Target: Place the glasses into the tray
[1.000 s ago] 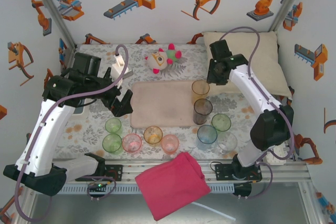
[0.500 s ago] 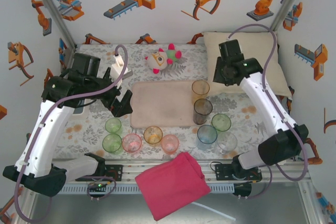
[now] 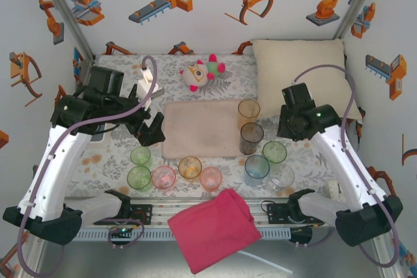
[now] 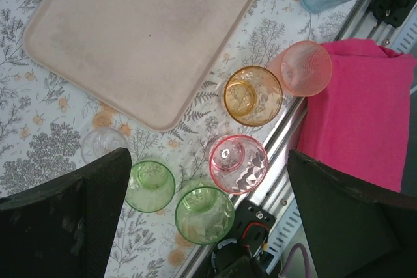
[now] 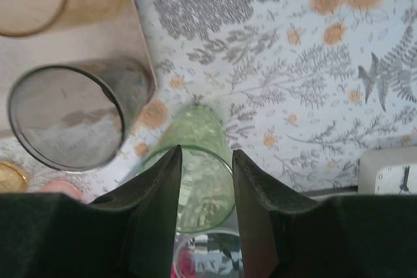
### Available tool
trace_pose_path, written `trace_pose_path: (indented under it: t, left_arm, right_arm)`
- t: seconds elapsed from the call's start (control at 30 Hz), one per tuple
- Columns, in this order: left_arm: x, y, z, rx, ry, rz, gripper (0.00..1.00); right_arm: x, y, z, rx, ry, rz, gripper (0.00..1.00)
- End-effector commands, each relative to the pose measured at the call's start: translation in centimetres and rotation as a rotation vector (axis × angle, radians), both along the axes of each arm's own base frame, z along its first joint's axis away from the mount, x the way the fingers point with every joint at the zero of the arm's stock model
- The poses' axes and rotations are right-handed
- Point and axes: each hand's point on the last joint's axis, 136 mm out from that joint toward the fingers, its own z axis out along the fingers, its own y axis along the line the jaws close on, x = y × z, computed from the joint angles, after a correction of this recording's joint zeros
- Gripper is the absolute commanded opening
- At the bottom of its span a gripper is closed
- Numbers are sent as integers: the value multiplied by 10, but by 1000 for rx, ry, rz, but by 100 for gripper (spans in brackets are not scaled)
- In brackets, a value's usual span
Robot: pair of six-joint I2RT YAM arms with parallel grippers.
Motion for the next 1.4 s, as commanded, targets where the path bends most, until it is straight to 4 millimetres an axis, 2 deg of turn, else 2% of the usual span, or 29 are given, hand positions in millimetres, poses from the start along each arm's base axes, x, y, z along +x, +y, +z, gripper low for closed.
trace_pose_path:
  t: [0.0,0.23,0.63,1.23,1.37]
  left_arm:
    - [-9,-6,7,-38,24,-43,97]
    - [-21,-18,5,-80,84,-126,97]
    - [-17,-22,2,-66,97,-133,97]
    - [-13,-21,-2,-48,94,-120,97]
    - [-13,-21,0,-51,93,-120,97]
  right_arm:
    - [-14,-5,-3,11,5,-32,38]
    - [-23,-2,-17,39,32,-29,37]
    - [-31,-4,-34,56,48,-58,36]
    - [-35,-16,-51,-9,79,-92,33]
    - [-33,-18,-50,-19,68,-101,31]
